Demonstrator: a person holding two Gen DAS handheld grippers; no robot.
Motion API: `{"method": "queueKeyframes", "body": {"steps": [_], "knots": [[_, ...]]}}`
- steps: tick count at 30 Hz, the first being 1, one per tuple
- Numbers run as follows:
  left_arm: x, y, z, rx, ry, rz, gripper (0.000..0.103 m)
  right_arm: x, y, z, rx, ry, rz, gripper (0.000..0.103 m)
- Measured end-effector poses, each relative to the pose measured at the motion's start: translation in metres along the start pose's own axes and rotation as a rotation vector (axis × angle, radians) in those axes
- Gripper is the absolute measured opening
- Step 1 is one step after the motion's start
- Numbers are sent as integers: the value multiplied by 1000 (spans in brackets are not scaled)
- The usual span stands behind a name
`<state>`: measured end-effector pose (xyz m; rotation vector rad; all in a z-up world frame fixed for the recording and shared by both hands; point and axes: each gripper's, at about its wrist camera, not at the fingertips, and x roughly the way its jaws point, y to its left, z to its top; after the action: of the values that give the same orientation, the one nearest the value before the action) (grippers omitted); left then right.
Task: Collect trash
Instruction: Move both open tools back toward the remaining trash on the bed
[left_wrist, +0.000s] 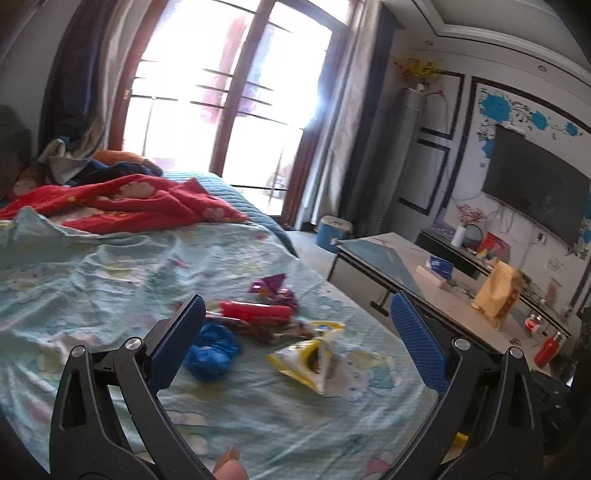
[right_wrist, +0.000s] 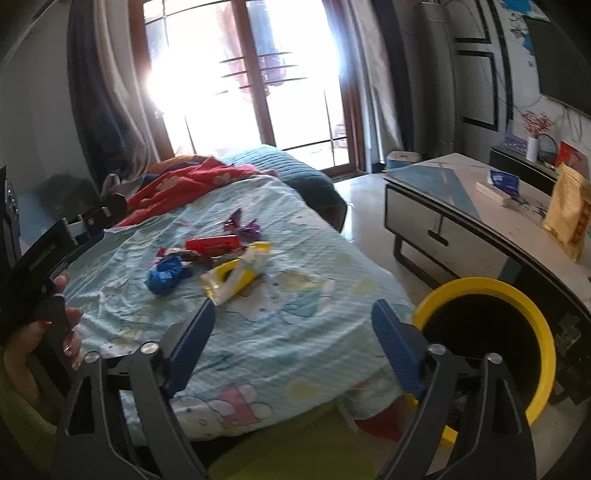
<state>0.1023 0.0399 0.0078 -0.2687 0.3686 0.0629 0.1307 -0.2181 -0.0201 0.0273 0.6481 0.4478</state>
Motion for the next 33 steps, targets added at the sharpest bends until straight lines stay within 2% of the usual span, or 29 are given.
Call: {"method": "queueKeyframes", "body": {"steps": [7,14,18,25,33], "knots": [[-9,45,8,-67,-17,81,92,32,42,11,-38,43,49,85],[-8,85,10,-137,-7,117,92,71,78,22,-51,88,79,85],[1,101,5,-160,18,112,92,88,89,25,-53,105,70,85],[23,117,-9,-192,69,106,92,118,85,29,-7,130,44,85],[49,121,-17,-217,117,39,92,149,65,31,39,158,-13,85]]}}
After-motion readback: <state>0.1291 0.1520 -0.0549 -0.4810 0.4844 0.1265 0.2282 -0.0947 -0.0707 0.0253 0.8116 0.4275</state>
